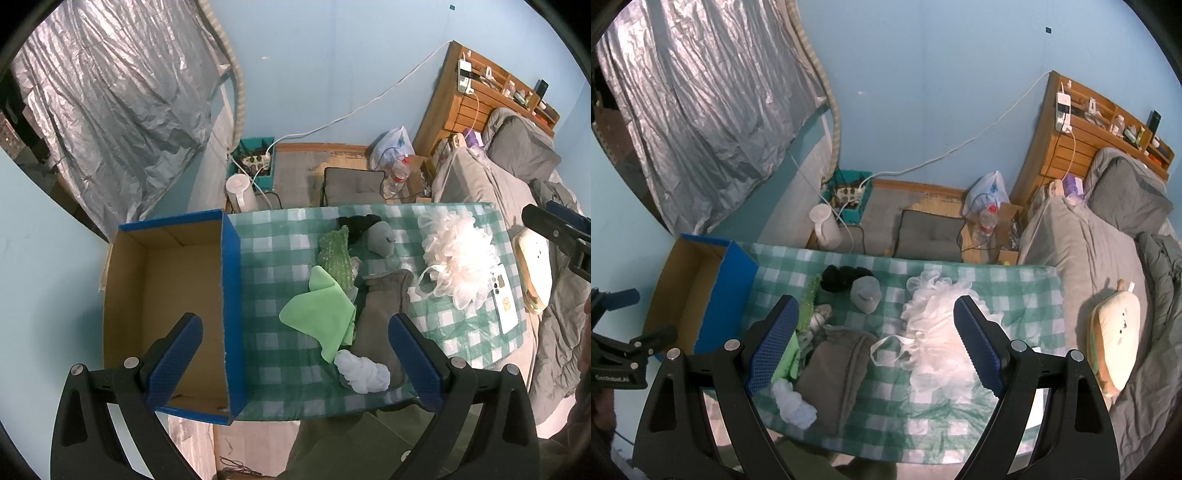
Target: Organize soft objects
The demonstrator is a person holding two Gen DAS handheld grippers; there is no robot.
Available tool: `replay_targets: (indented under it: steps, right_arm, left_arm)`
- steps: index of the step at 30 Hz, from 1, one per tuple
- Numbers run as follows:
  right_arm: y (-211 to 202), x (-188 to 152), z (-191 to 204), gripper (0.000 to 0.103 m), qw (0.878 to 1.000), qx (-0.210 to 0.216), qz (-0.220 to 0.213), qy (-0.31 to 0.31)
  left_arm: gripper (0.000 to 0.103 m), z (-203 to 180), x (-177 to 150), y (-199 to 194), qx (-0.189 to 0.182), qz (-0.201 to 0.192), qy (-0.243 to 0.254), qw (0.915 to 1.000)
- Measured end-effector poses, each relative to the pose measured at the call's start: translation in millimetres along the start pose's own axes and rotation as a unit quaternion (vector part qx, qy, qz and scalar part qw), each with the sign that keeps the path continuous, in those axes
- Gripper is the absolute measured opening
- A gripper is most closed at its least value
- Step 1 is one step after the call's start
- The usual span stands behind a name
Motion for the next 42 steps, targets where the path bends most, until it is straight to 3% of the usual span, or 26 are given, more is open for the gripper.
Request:
replay_targets:
  steps: [24,37,42]
  right_arm:
    - [5.9,-6.5,-15.1,0.085,1.0,0.005,0.019,-0.023]
    - [61.7,-12.7,-70.8,0.085,0.994,0.022,0.092,-0.057]
    - [89.6,-19.8,-85.6,0.085,0.99,0.028,0.124,-0.062]
  left_arm:
    - [0.101,7.5,3.3,4.1,0.014,0.004,-0.019,0.9997]
    - [0.101,-7.7,-32.1,30.7,0.039,0.051,-0.067,0.9957]
    - [0.101,-11.9,-52.3,52.4,0.036,0.083,-0.108,0.9901]
Point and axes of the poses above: each gripper's, at about its wrist camera, not at the fingertips, and y roughly the way its jaws point, z to its left, x to its top, the point moved 9 cm from there along y, roughly the way its jaws point, and after that the axes turned 1 degree about y, right-handed, at the moved point
